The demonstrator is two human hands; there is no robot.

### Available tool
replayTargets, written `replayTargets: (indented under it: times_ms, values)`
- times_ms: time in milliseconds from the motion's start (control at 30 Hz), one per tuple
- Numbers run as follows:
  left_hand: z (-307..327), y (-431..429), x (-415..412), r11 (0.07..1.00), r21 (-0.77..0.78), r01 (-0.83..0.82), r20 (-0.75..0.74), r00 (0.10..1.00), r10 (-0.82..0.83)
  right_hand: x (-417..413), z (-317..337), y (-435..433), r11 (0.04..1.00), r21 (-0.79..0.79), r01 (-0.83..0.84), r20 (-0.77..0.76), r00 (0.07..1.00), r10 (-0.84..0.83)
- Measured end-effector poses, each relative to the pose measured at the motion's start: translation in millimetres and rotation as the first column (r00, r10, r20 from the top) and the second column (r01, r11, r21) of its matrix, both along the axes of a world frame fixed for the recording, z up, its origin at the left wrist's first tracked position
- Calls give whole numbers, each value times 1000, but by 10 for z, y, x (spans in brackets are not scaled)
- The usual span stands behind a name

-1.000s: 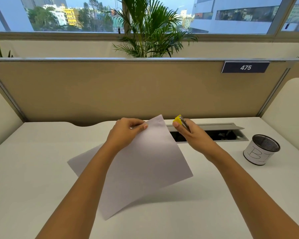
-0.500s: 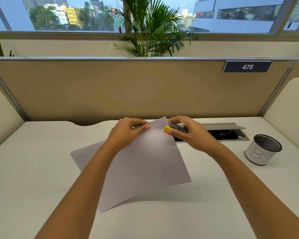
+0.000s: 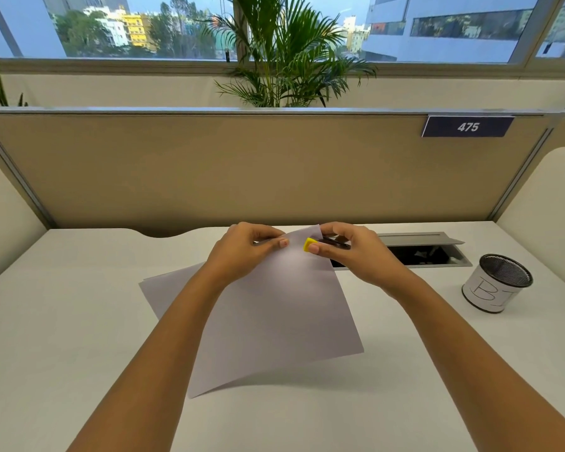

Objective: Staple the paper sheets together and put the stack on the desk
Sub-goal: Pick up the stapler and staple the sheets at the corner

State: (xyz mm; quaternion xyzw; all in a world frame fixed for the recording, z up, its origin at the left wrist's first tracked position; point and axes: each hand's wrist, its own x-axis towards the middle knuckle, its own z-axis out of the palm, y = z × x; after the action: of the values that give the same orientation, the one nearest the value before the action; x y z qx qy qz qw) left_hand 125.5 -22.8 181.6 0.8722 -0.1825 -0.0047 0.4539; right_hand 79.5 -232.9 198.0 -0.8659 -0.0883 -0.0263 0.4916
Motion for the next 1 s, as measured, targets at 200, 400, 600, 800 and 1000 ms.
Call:
replayTargets:
  times_ms: [200,400,600,800,1000]
  values:
    - [-7,0,3,1000,-5,4,2,1000,-4,18,-31,14,999,-1,46,13,999,-46]
    - [-33,2,26,1000,-3,2,5,1000,-2,27,-54,22,997,-22,69,19,997,-69]
    - [-59,2,38,1000,-3,8,-1,1000,-8,19,-60,37,995,-43,89,26,996,-88]
    - [-83,1,44,1000,-3,4,0,1000,-4,19,-62,46,993,-65,100,28,995,-98]
    - [-92,-1,49,1000,2,0,-4,1000,0,31,-72,50,991,-81,109,39,994,-106]
